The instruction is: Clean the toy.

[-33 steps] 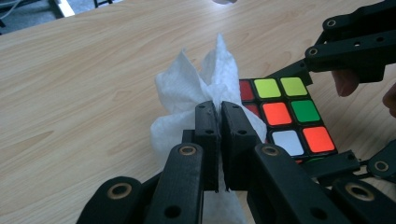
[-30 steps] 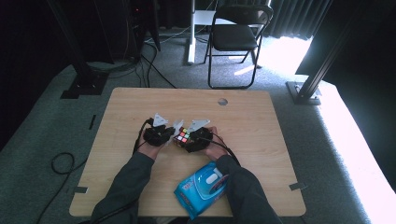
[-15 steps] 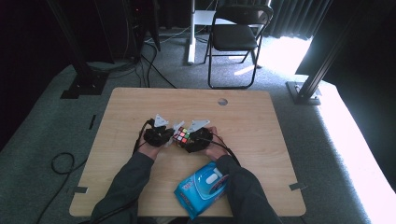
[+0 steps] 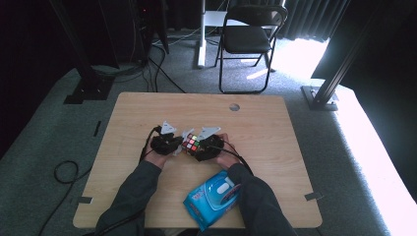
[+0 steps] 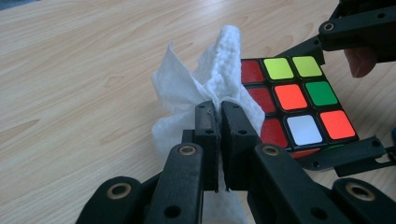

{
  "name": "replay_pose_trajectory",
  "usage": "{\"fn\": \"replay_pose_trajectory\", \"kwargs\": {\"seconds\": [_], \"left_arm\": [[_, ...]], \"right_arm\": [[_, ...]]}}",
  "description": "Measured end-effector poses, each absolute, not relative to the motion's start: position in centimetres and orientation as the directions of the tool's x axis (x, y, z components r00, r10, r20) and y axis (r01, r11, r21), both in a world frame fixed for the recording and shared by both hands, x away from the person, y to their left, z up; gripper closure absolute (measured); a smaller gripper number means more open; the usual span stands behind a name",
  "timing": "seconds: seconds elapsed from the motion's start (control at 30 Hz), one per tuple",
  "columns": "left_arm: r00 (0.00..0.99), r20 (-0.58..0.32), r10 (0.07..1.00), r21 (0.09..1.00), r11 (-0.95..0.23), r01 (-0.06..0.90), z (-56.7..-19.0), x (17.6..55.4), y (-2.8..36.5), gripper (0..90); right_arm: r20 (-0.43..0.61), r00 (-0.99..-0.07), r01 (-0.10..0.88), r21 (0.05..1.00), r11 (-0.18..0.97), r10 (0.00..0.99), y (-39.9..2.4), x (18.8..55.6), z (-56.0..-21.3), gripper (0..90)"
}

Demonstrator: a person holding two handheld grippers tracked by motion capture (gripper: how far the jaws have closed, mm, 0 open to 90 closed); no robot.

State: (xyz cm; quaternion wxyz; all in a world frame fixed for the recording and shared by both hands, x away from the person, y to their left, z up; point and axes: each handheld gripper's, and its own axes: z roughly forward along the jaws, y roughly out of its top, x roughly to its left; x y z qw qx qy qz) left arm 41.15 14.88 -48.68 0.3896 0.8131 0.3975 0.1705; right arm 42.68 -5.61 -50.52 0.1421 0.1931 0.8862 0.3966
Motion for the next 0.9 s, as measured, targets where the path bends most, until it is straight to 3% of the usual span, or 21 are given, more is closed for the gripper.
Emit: {"fn": "replay_pose_trajectory", "kwargs": {"seconds": [0.9], "left_arm": [[0.638, -0.026, 0.770, 0.722, -0.427, 0.545, -51.1, 40.8, 15.1, 86.3]], "right_arm": [[-0.085, -0.872, 0.243, 0.780, 0.577, 0.481, -6.0, 42.7, -50.3, 34.2]]}}
